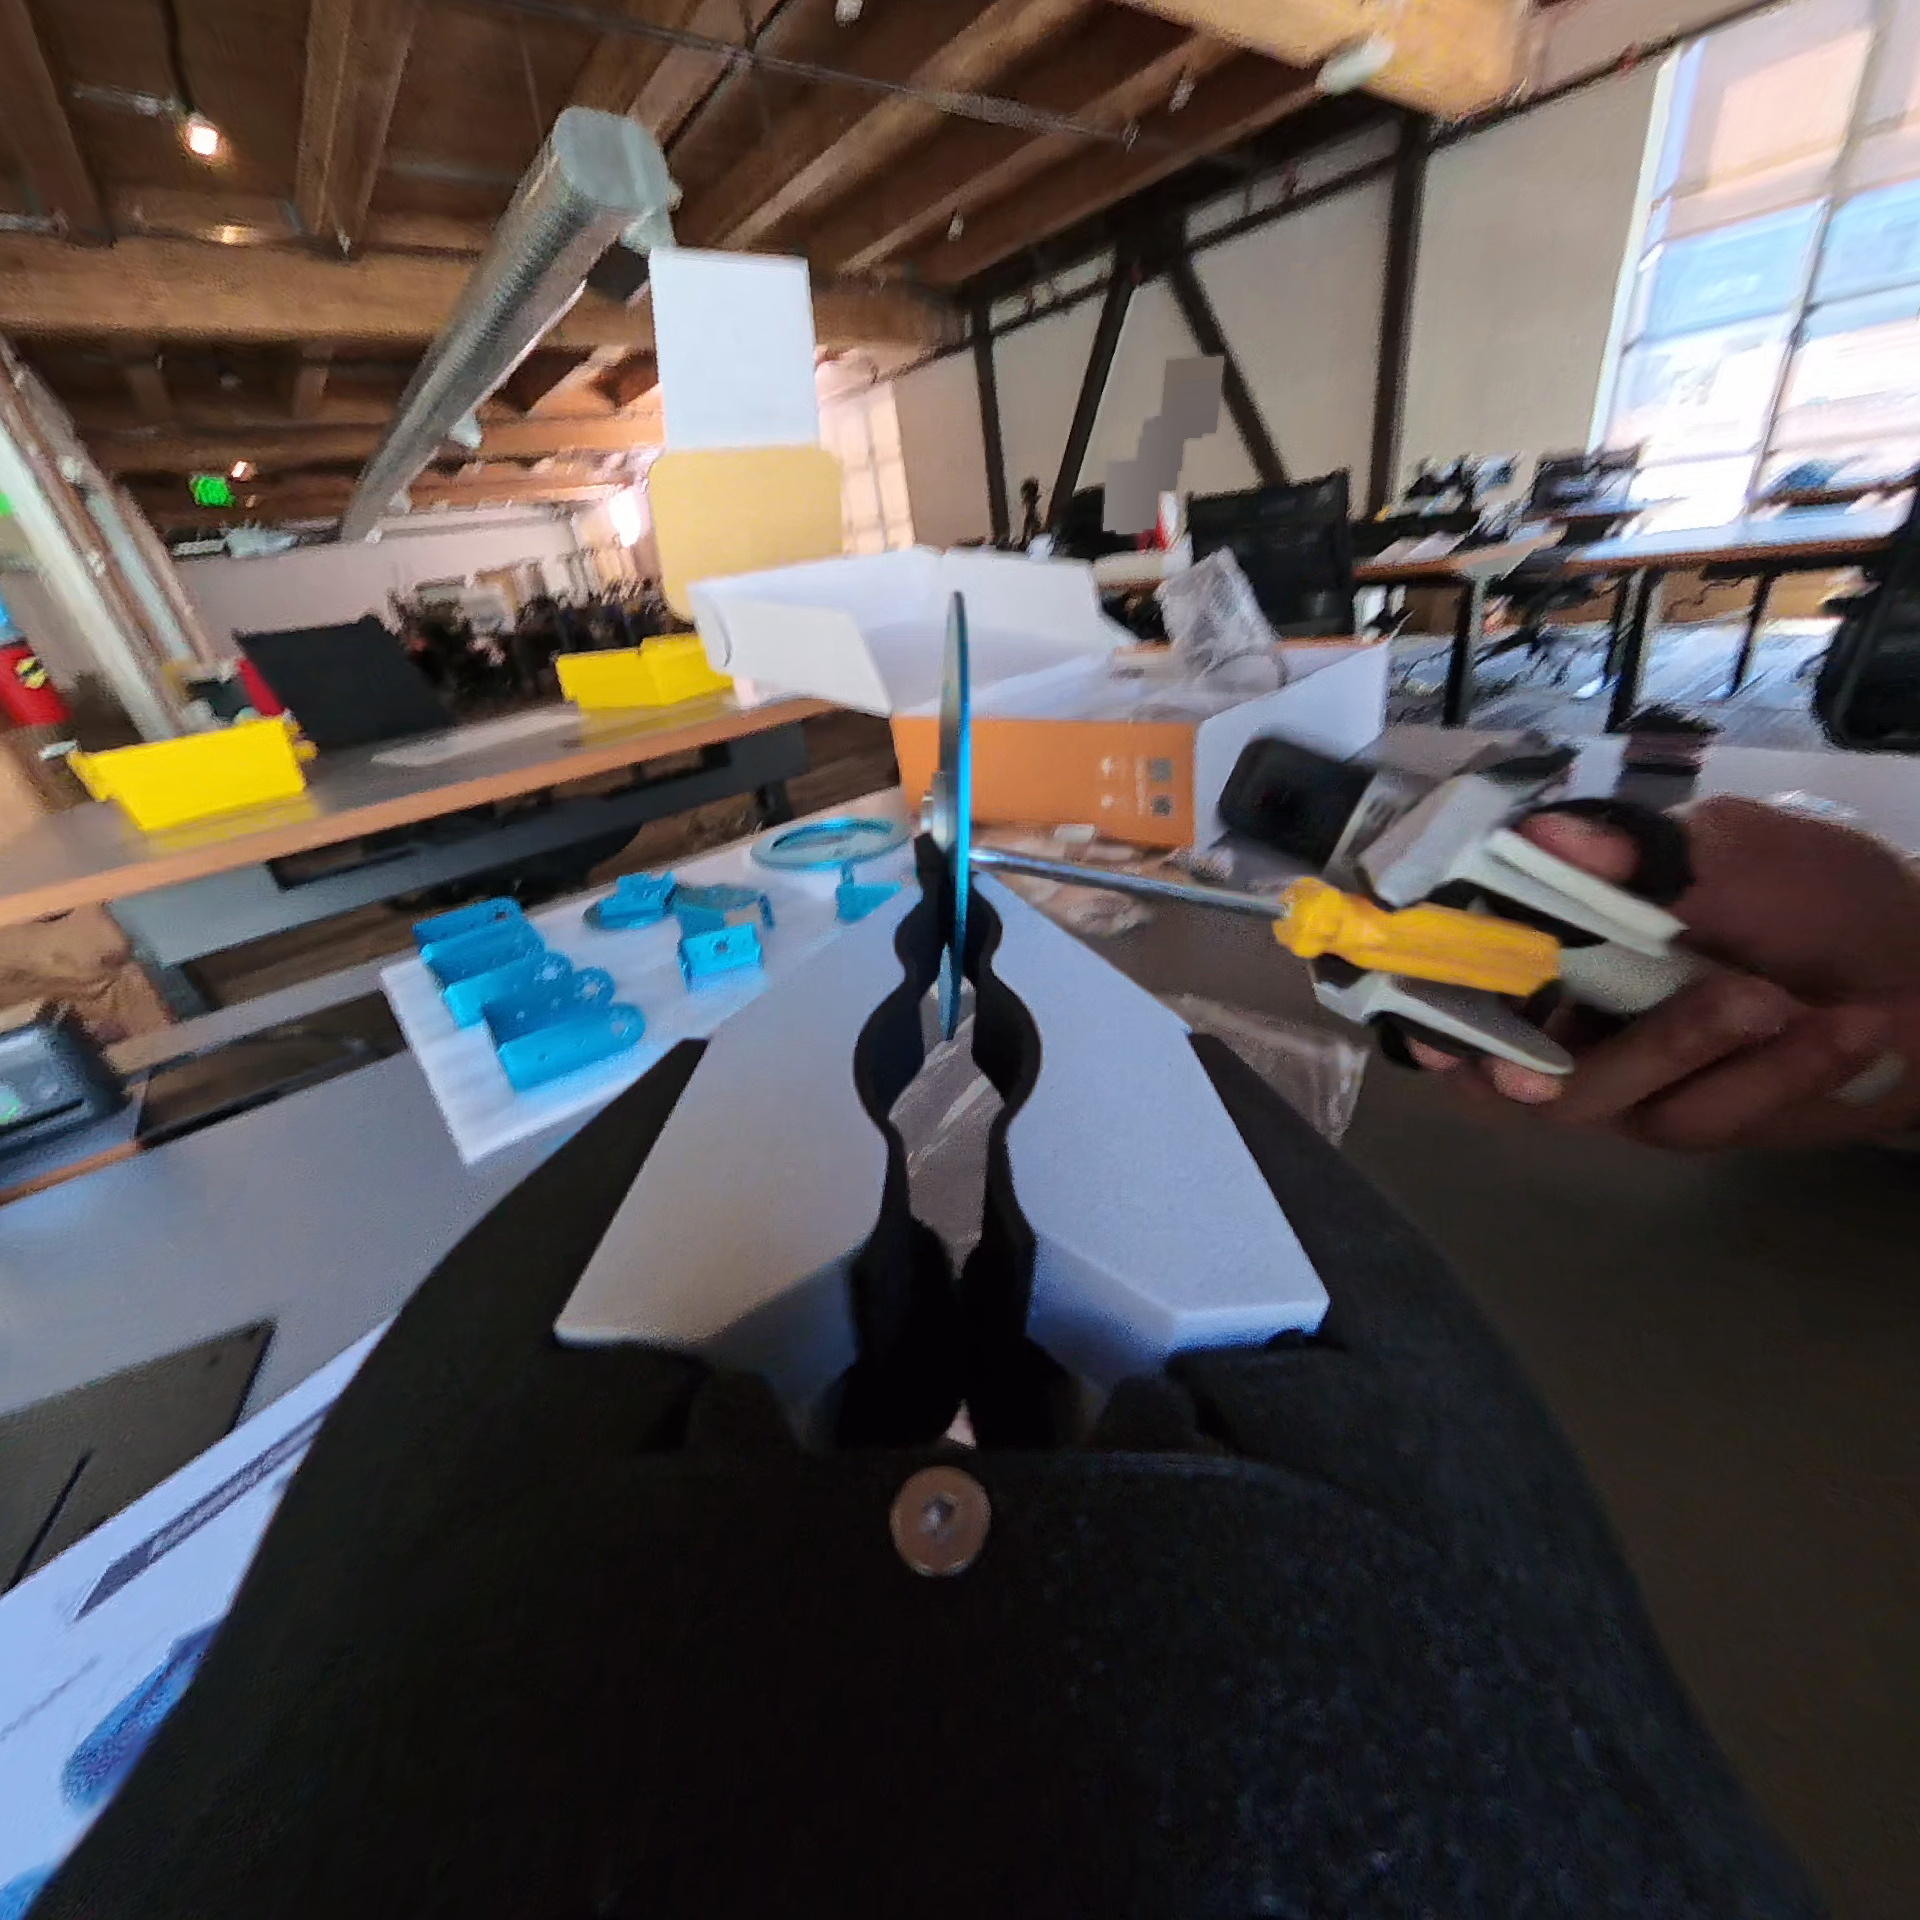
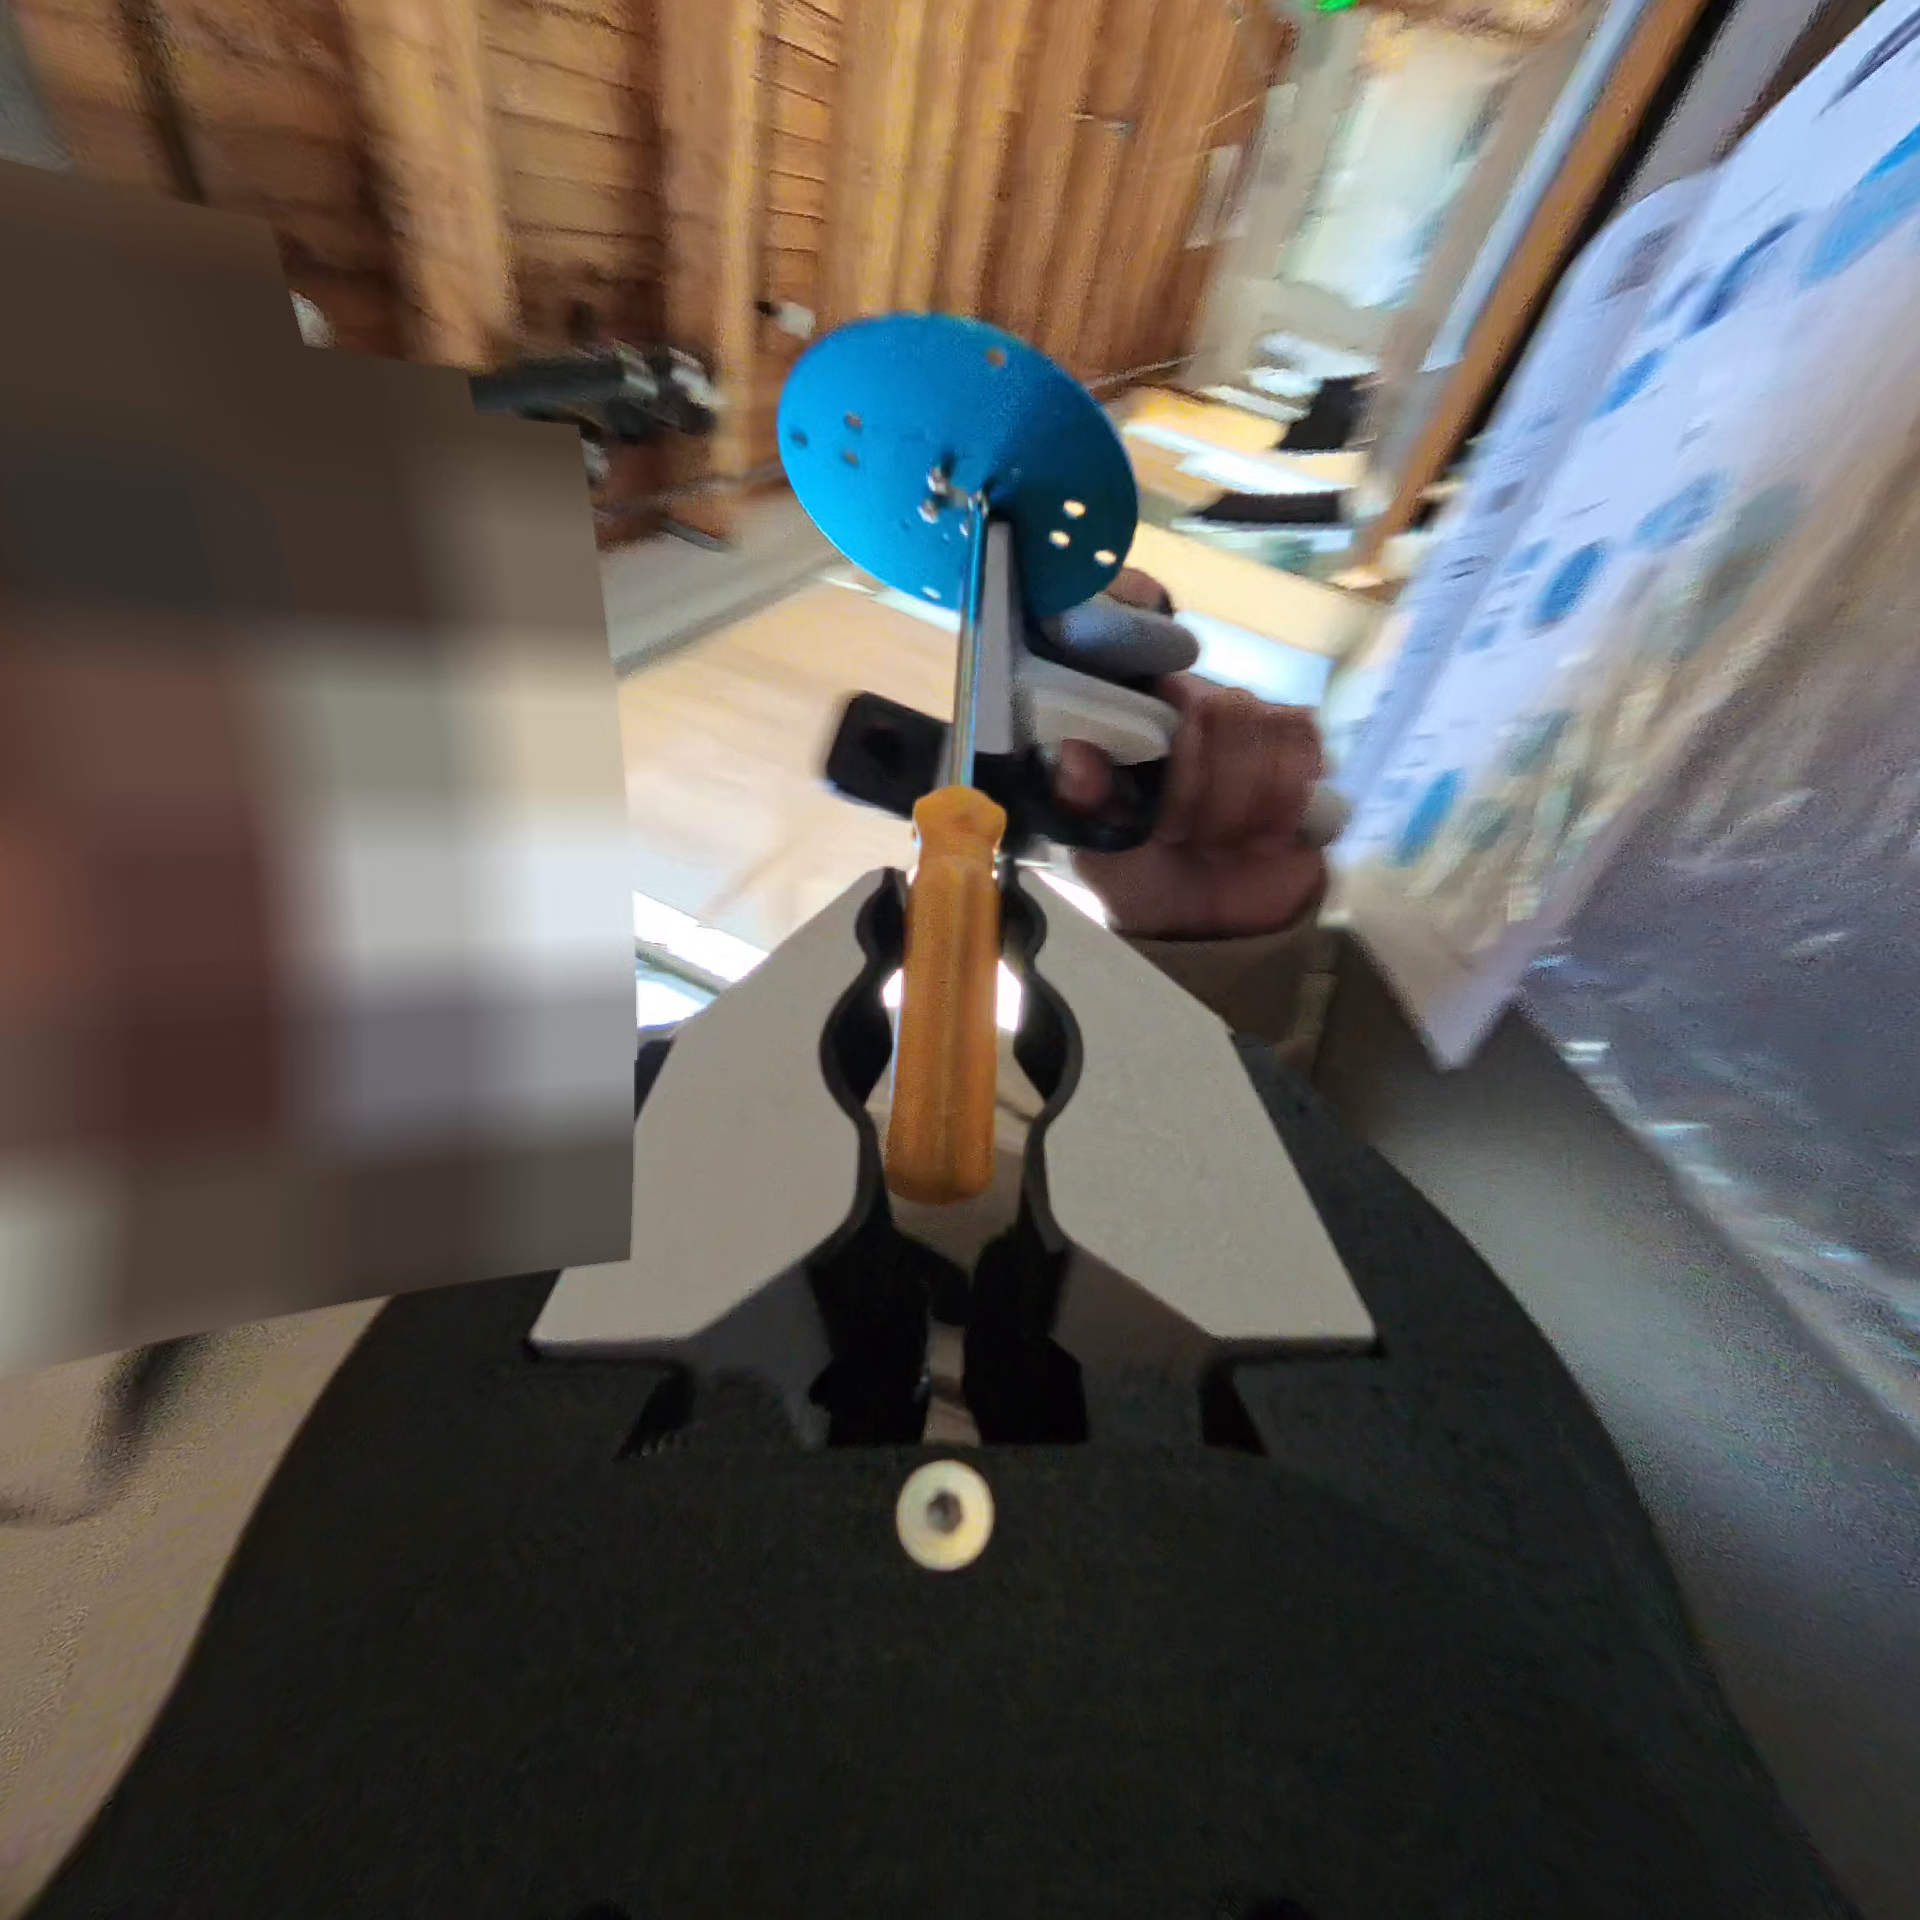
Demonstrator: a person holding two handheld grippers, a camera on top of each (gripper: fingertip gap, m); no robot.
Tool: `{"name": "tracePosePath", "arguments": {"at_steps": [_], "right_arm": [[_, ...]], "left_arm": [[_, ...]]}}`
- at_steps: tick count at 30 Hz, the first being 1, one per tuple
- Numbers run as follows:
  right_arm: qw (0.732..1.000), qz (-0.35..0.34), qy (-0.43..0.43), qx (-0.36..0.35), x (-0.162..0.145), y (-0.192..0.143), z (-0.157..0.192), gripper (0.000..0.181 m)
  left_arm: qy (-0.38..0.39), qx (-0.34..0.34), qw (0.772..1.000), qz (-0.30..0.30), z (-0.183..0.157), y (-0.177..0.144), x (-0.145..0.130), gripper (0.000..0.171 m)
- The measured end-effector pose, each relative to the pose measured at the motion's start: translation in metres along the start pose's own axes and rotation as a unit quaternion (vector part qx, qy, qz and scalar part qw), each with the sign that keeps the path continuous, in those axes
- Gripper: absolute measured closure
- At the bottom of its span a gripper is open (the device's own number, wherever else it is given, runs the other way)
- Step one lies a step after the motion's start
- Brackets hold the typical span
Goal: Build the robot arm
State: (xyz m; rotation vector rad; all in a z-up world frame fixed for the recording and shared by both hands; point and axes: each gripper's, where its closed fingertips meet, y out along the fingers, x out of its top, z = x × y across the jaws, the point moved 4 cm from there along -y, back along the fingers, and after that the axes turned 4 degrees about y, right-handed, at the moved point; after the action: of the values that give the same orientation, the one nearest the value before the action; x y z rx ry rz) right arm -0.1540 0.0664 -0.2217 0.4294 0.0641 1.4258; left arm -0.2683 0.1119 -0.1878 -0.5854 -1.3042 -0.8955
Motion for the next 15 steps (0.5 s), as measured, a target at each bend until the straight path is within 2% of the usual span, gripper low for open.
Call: {"name": "tracePosePath", "arguments": {"at_steps": [1, 4, 7, 12, 15], "right_arm": [[0.997, 0.007, -0.049, -0.056, -0.001, 0.002, -0.006, 0.165], [0.965, 0.042, -0.168, -0.195, -0.006, 0.005, -0.022, 0.164], [0.911, 0.064, -0.259, -0.315, -0.006, 0.001, -0.045, 0.165], [0.82, 0.098, -0.357, -0.437, -0.008, -0.007, -0.069, 0.165], [0.78, 0.104, -0.402, -0.468, -0.008, -0.006, -0.071, 0.164]], "left_arm": [[0.007, 0.011, 1.0, 0.023, 0.002, 0.002, -0.007, 0.17], [0.03, 0.024, 0.997, 0.071, 0.001, 0.008, -0.019, 0.169], [0.058, 0.022, 0.992, 0.112, -0.004, 0.013, -0.029, 0.17], [0.088, 0.015, 0.985, 0.151, -0.011, 0.017, -0.041, 0.17], [0.092, 0.02, 0.982, 0.166, -0.009, 0.016, -0.046, 0.17]]}}
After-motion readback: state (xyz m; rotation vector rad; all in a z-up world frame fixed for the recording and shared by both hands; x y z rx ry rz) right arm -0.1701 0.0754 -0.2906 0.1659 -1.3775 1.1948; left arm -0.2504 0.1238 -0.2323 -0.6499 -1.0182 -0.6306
